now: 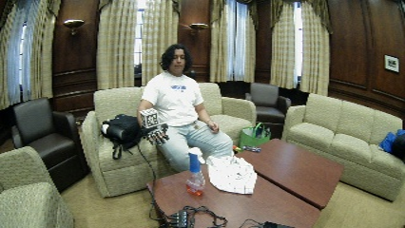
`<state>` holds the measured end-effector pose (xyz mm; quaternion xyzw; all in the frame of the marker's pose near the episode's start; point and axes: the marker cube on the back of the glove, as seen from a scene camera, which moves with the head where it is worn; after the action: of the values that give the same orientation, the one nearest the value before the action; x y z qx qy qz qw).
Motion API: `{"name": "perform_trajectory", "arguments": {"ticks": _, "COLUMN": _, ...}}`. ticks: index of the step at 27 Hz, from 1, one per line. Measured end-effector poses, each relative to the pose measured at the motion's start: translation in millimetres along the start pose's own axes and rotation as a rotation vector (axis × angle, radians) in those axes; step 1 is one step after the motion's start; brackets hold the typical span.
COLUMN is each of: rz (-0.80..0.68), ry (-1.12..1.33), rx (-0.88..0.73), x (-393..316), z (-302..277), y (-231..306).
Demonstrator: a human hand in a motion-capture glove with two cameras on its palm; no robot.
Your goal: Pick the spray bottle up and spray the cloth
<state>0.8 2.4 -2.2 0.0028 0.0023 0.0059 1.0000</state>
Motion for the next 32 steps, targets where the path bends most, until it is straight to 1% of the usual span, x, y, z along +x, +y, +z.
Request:
{"name": "perform_trajectory", "arguments": {"ticks": 3, "rz": 0.010, "ry": 0.019, "rx": 0.021, "x": 3.8, "z": -4.2, "y": 2.8}}
{"name": "perform_trajectory", "arguments": {"ticks": 8, "rz": 0.057, "ry": 0.045, "rx": 0.101, "x": 14.7, "z": -12.8, "y": 3.6}}
{"name": "perform_trajectory", "arguments": {"ticks": 13, "rz": 0.078, "ry": 0.017, "rx": 0.094, "x": 23.0, "z": -12.5, "y": -1.4}}
{"name": "perform_trajectory", "arguments": {"ticks": 17, "rz": 0.109, "ry": -0.015, "rx": 0.103, "x": 25.0, "z": -8.1, "y": -14.7}}
{"name": "perform_trajectory", "arguments": {"ticks": 21, "rz": 0.198, "ry": -0.042, "rx": 0.190, "x": 21.5, "z": -4.3, "y": -35.1}}
{"name": "perform_trajectory", "arguments": {"ticks": 26, "rz": 0.154, "ry": -0.064, "rx": 0.115, "x": 21.6, "z": -0.4, "y": -41.0}}
{"name": "perform_trajectory", "arguments": {"ticks": 32, "rz": 0.172, "ry": -0.162, "rx": 0.119, "x": 24.5, "z": 3.8, "y": -67.8}}
